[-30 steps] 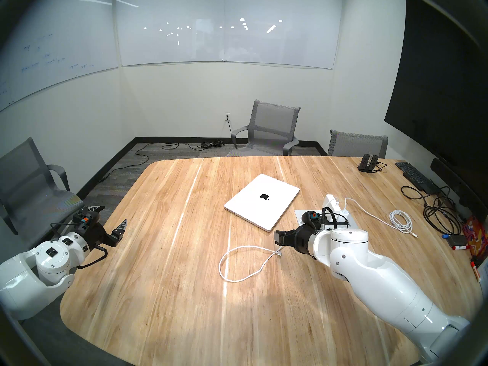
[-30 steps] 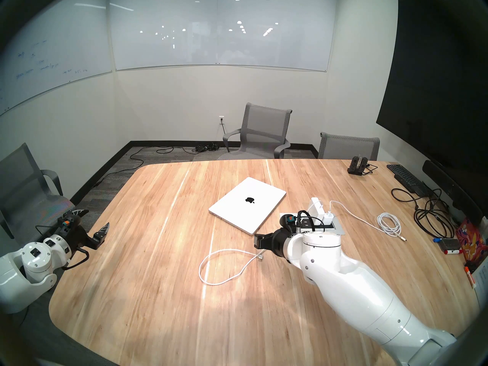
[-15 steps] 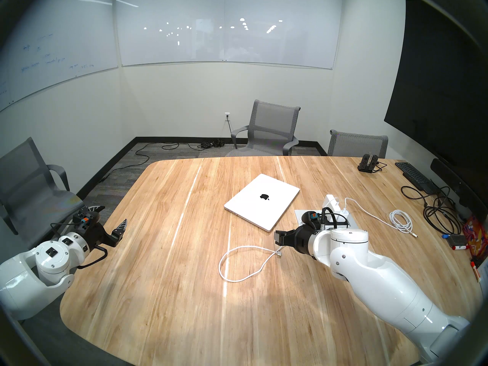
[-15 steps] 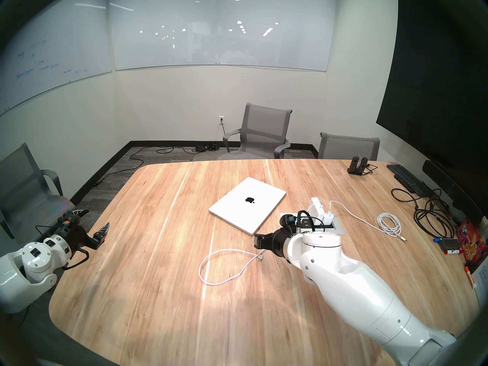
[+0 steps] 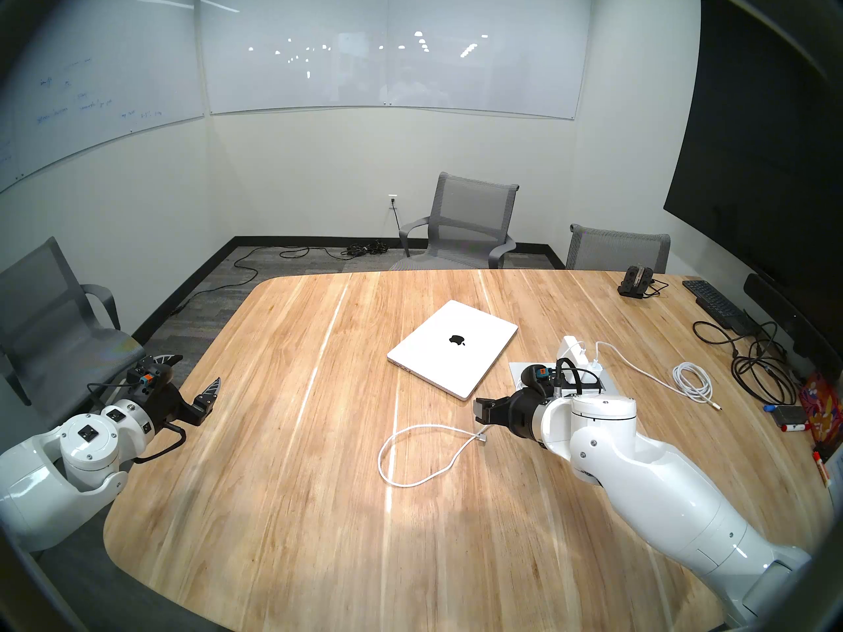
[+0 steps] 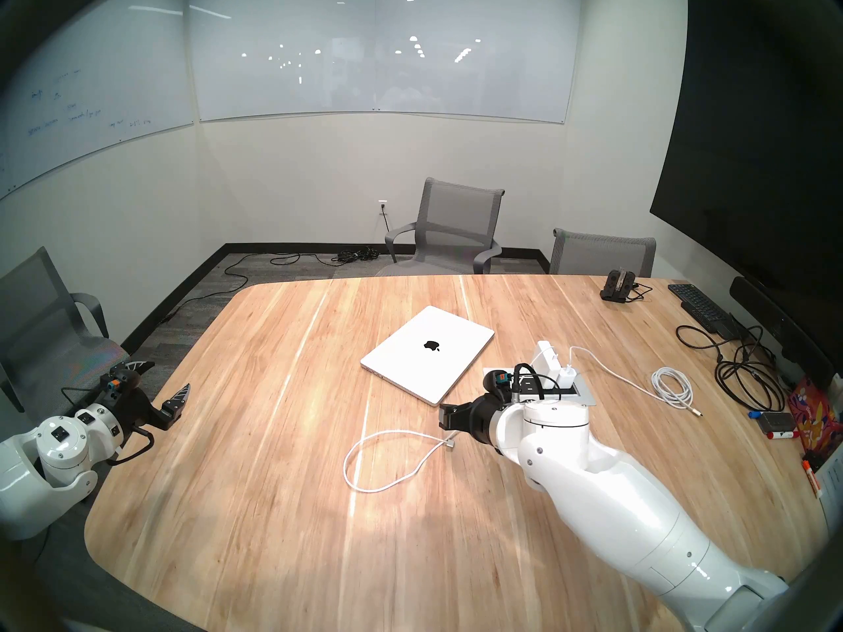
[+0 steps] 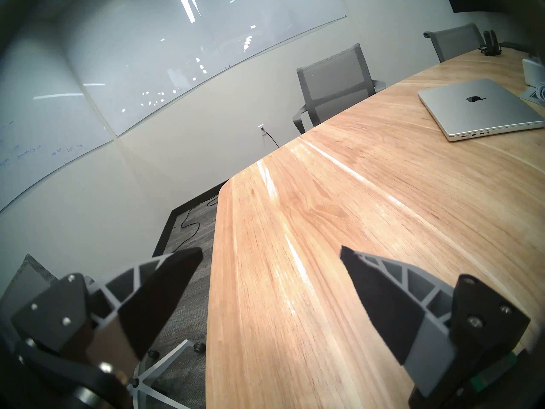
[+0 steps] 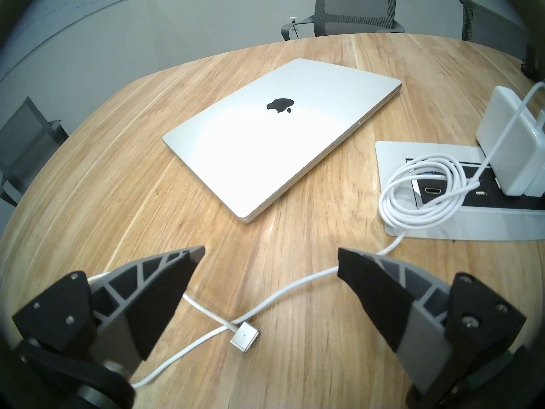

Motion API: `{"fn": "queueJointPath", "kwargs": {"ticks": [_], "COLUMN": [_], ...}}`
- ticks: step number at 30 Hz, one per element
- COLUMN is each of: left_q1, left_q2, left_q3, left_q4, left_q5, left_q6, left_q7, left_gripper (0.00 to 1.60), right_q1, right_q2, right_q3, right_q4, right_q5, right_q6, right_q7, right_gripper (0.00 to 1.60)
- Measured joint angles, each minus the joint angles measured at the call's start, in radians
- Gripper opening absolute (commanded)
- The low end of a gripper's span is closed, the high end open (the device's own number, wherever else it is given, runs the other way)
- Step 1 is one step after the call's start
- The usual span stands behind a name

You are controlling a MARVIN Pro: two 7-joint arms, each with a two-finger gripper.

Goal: Plug the charging cable into the port of a MacBook

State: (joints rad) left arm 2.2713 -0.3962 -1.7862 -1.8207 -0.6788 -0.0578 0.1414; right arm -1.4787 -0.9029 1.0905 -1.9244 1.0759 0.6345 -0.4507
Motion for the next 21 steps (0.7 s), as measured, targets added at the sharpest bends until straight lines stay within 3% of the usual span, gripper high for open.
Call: {"fn": "queueJointPath", "kwargs": {"ticks": [21], "left_q1": [-0.047], "left_q2": [0.072], "left_q3": [0.006], "left_q4": [-0.061], "left_q5": [-0.069], "left_q6": [0.004], "left_q7": [-0.217], "left_gripper": [1.6], "right_q1": [0.0], "right_q2": [0.0], "right_q3": [0.0], "right_q4": [0.0], "right_q5": [0.0], "right_q6": [0.0], "right_q7": [0.0], "right_gripper": [1.6]}}
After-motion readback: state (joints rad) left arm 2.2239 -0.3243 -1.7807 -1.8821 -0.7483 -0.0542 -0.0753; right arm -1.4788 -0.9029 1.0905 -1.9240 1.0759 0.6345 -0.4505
